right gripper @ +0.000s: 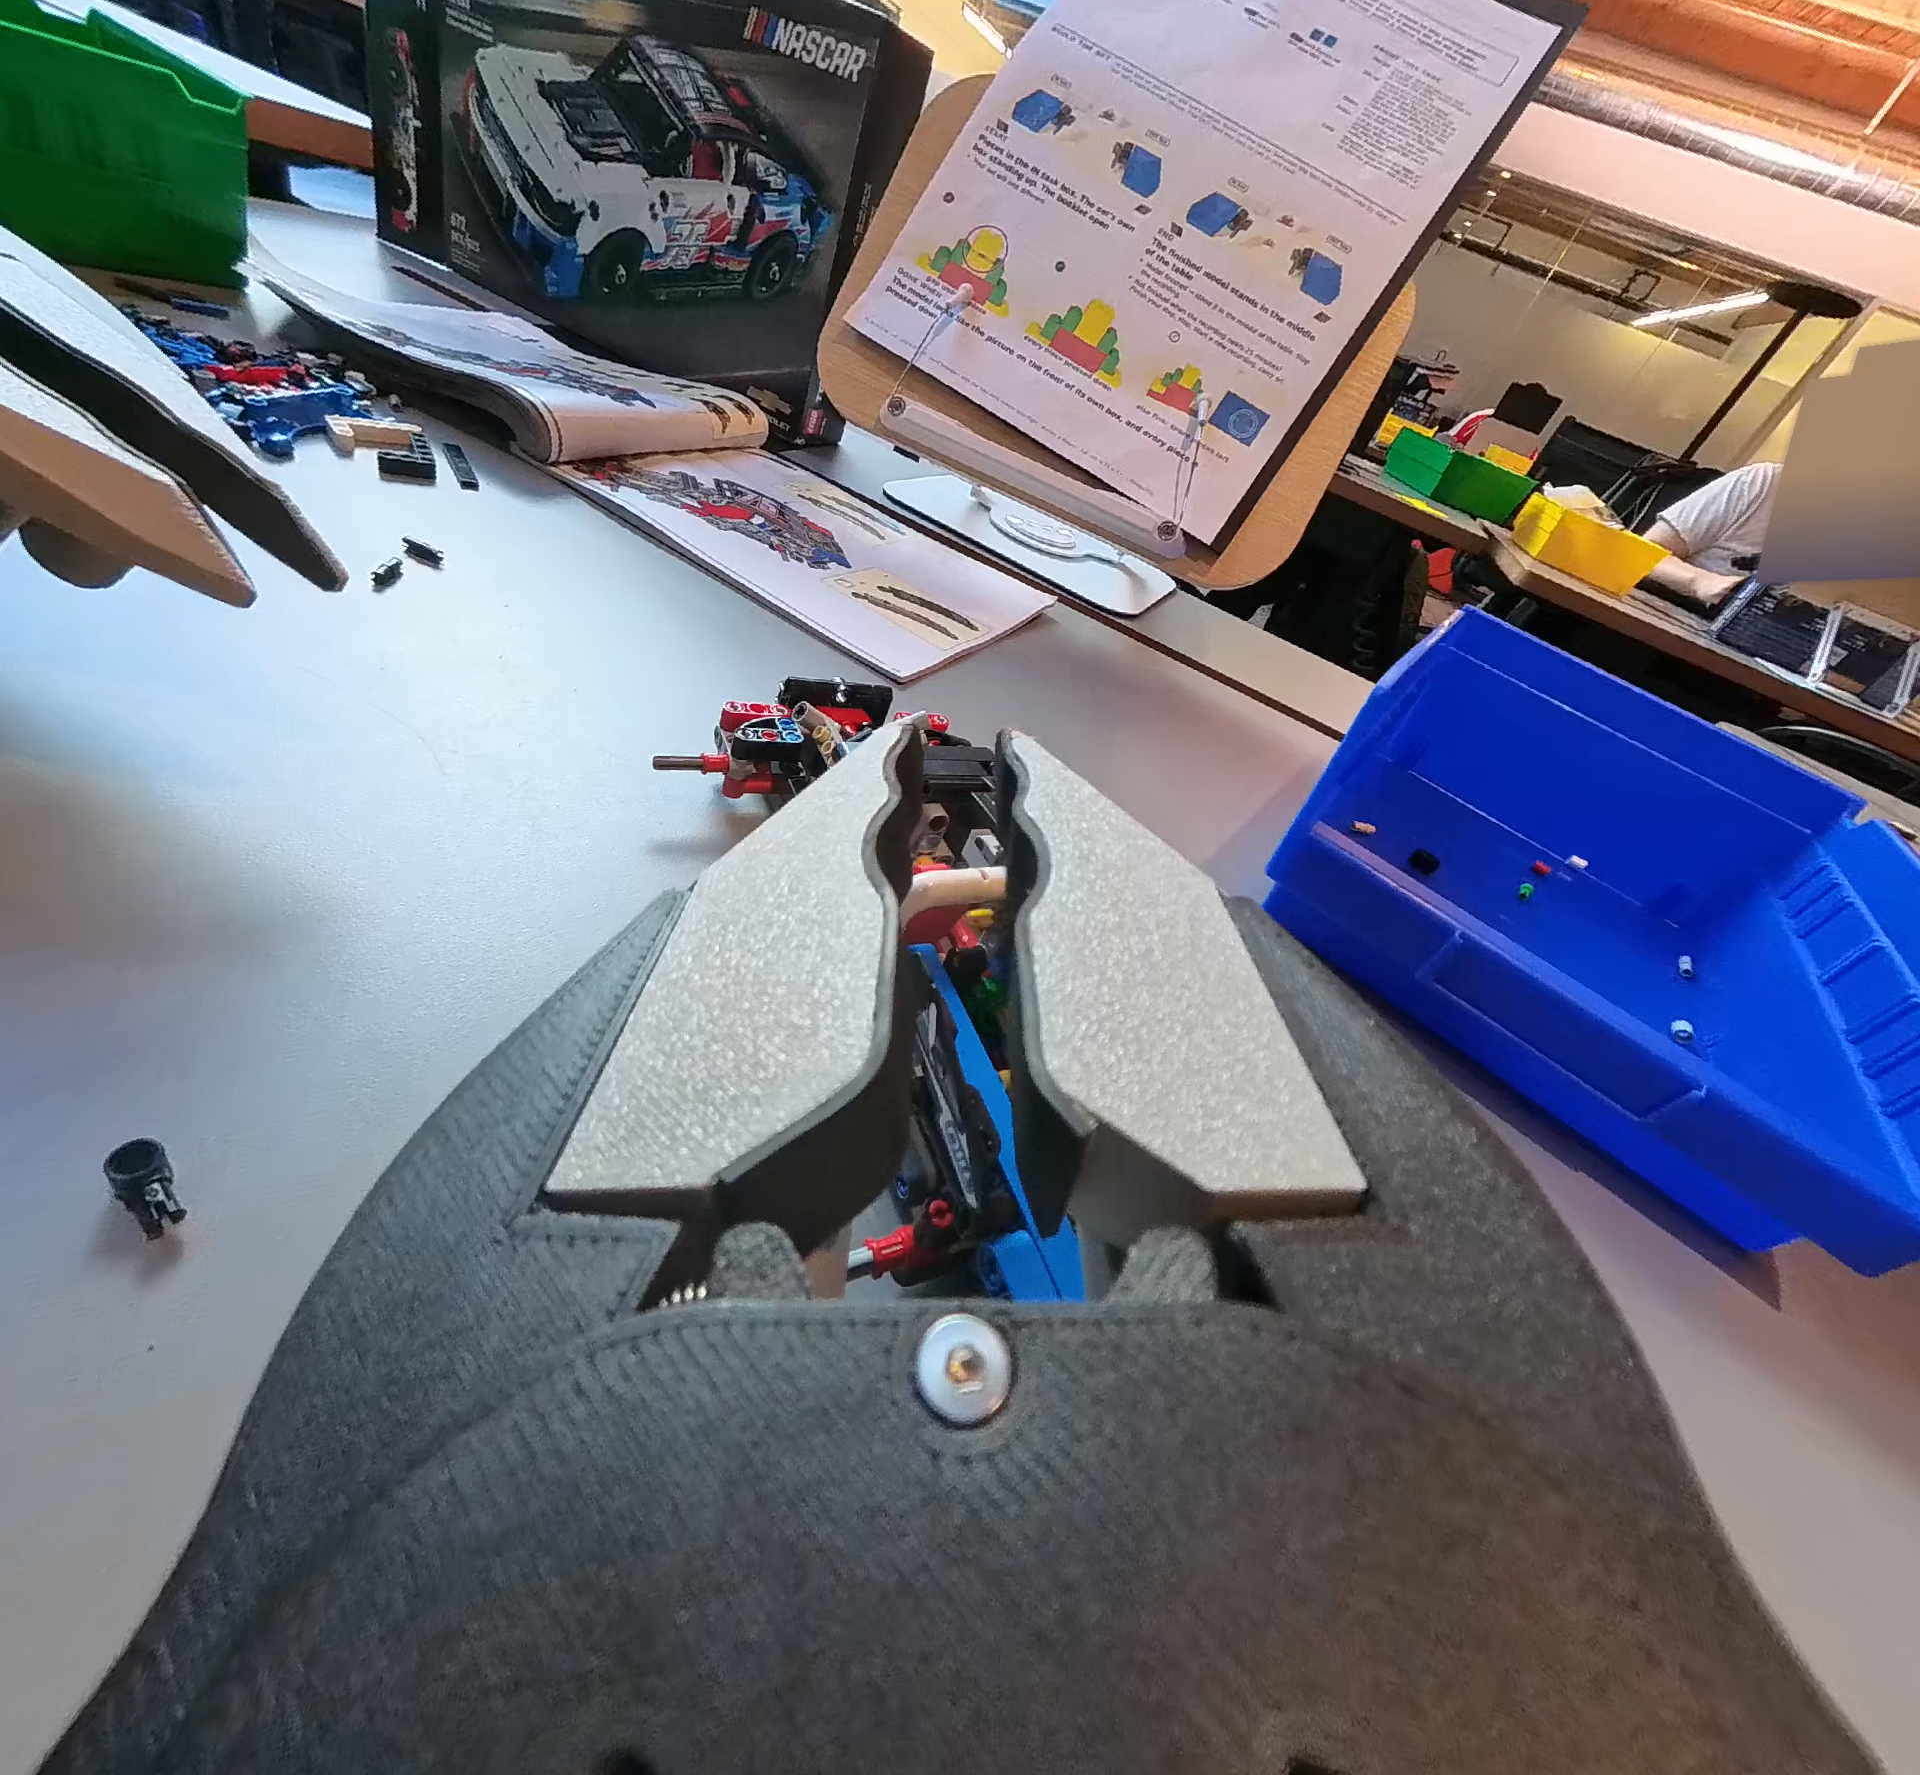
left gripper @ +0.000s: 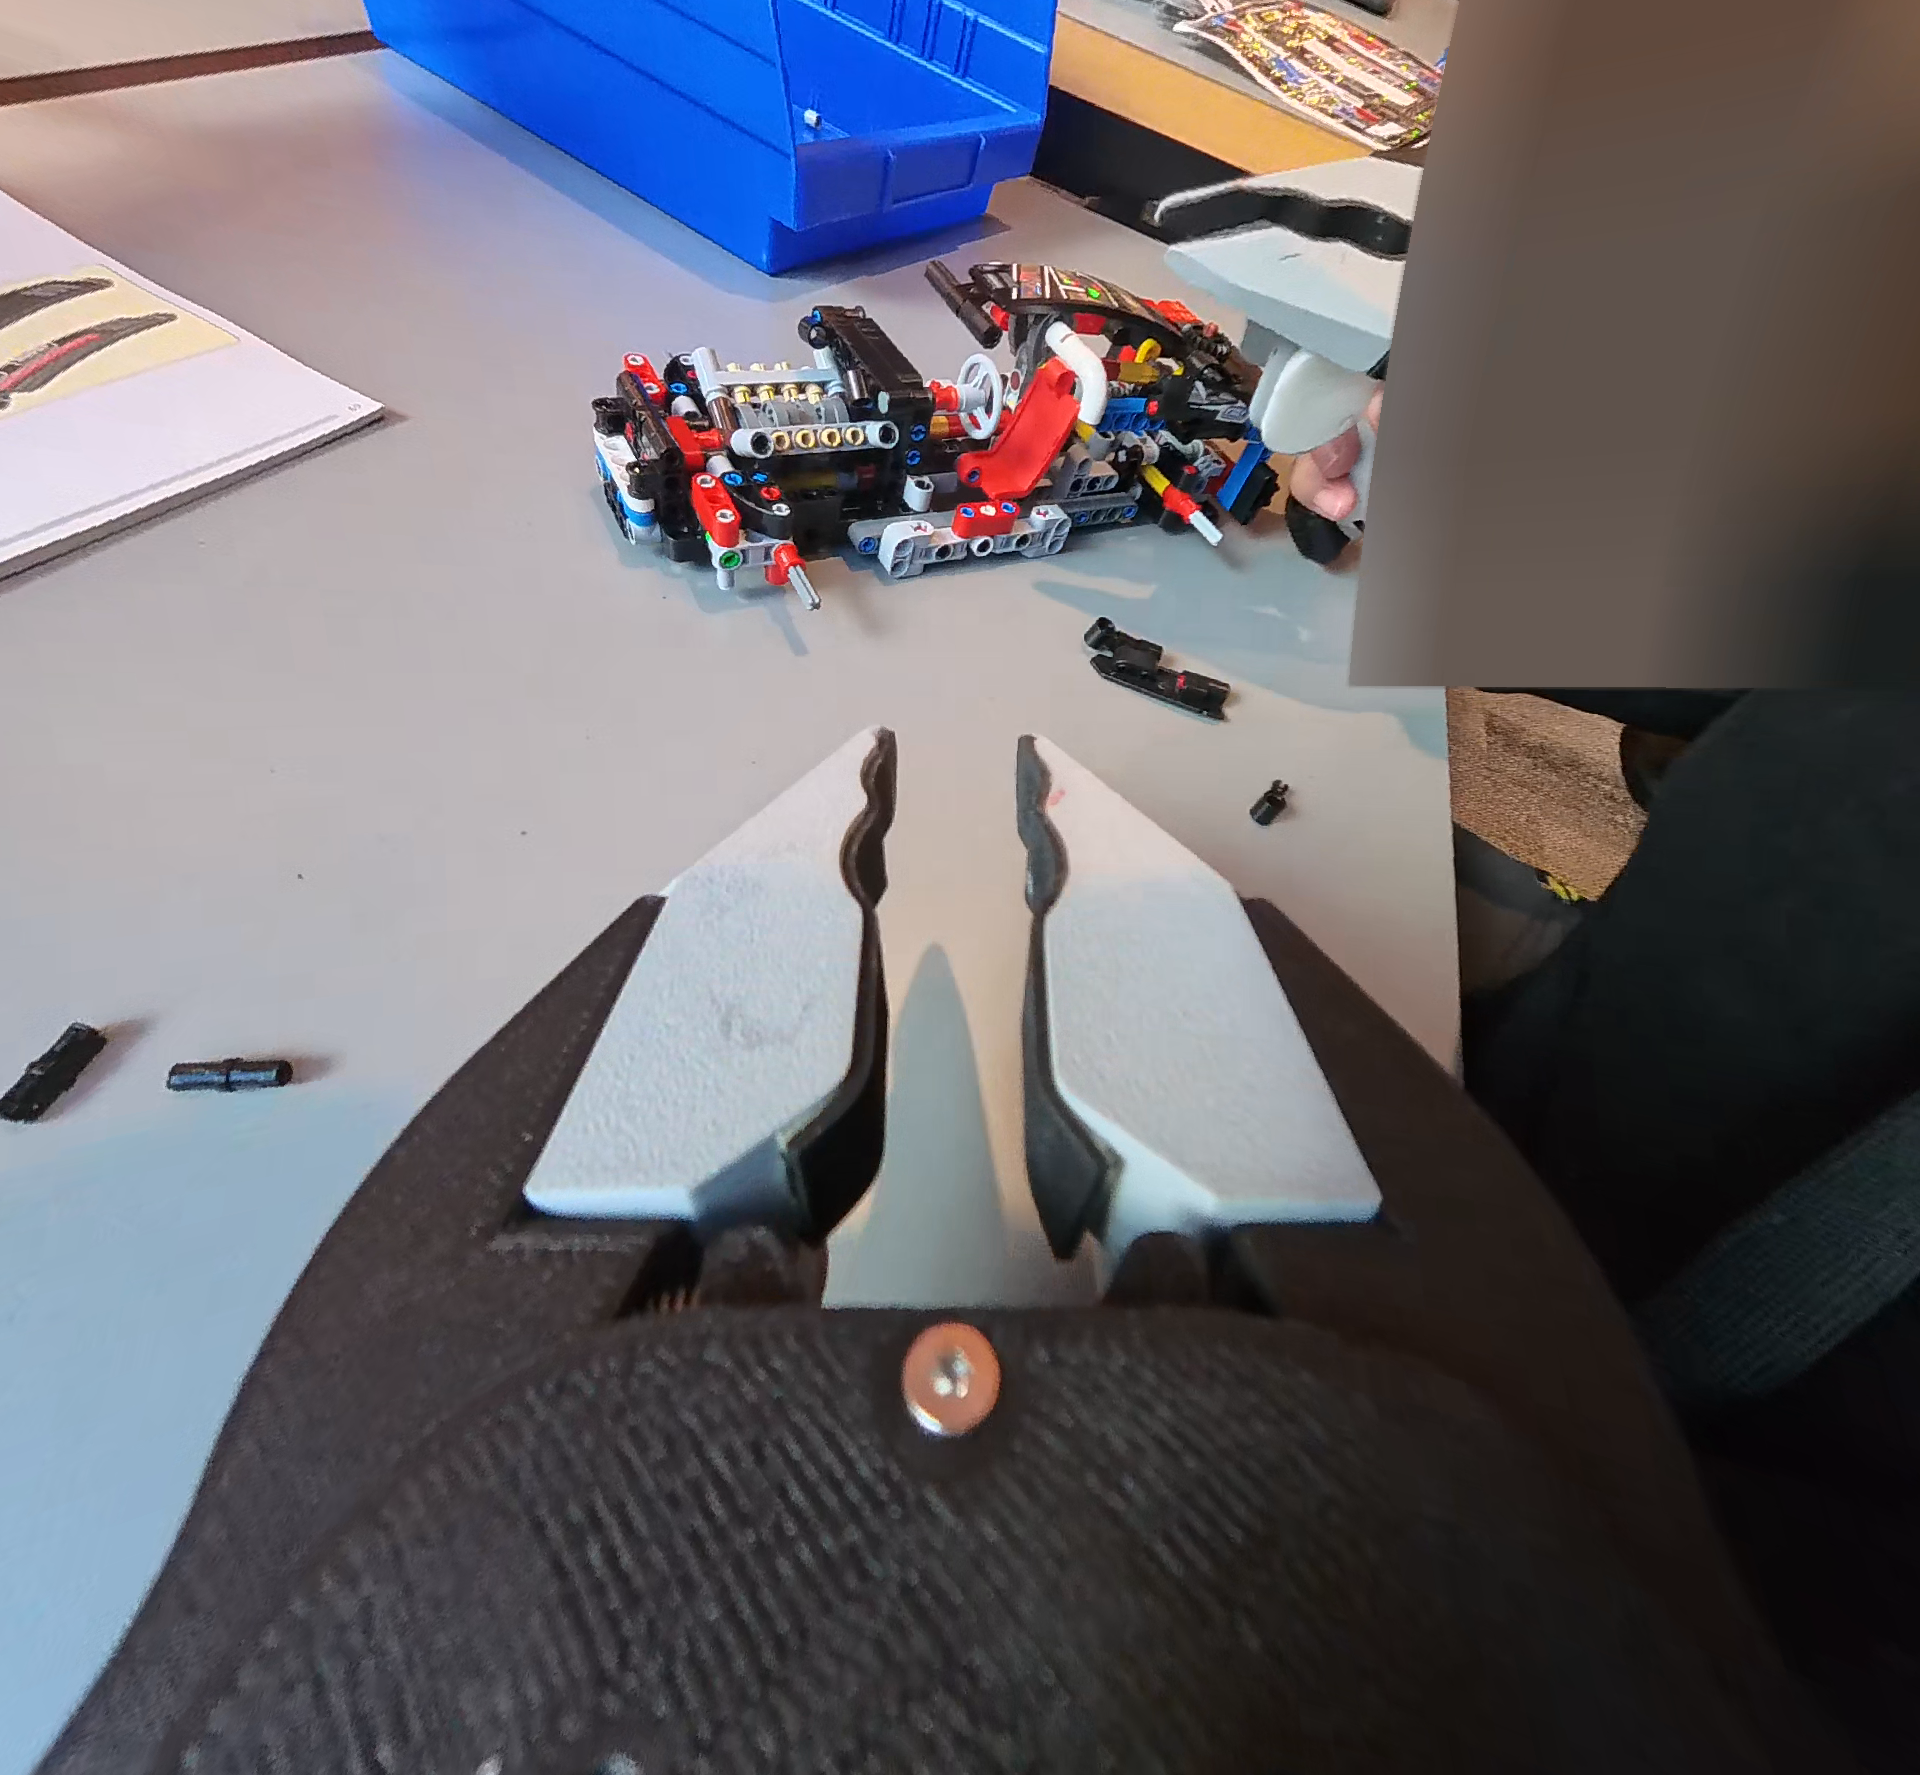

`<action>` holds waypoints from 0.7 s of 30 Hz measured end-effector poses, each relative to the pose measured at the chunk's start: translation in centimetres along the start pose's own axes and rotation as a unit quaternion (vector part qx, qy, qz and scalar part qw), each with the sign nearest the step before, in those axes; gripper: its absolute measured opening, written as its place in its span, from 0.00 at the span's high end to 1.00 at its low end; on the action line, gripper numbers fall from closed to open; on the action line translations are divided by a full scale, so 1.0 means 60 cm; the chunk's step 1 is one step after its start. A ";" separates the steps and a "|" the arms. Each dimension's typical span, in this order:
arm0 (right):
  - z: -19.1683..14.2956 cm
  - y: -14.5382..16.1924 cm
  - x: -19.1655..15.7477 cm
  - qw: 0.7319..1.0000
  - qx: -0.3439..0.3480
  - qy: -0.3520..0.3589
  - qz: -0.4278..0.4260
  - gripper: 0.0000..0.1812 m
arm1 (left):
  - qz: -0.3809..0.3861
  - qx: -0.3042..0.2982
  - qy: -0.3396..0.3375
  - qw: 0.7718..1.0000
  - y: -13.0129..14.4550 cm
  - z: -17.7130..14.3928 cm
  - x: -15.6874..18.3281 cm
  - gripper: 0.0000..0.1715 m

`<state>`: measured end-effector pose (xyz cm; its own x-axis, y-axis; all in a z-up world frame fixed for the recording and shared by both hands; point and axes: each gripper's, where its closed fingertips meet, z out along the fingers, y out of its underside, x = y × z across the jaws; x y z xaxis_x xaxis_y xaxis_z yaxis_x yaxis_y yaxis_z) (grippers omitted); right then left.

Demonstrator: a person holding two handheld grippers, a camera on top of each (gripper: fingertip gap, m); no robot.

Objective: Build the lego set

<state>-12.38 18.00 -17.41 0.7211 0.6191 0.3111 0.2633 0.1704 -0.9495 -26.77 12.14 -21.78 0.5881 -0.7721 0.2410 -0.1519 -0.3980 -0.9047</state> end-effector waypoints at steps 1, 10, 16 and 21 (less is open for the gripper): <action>0.000 0.000 0.000 1.000 0.001 -0.001 0.001 0.95 | 0.001 0.001 -0.001 1.000 0.000 0.000 0.000 0.88; -0.002 -0.005 -0.001 1.000 0.010 -0.002 -0.001 0.95 | -0.002 0.007 -0.007 1.000 -0.003 -0.001 -0.004 0.88; -0.007 -0.013 0.005 1.000 0.024 0.008 -0.006 0.98 | -0.002 0.005 -0.009 1.000 -0.004 0.002 -0.006 0.88; -0.017 -0.029 0.003 0.999 0.049 0.012 -0.017 0.98 | 0.002 0.007 -0.017 1.000 -0.004 0.001 -0.007 0.88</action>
<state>-12.07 17.03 -15.66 0.7286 0.5926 0.3435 0.2252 0.2663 -0.9372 -26.92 12.62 -21.68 0.6134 -0.7569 0.2256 -0.1439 -0.3879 -0.9104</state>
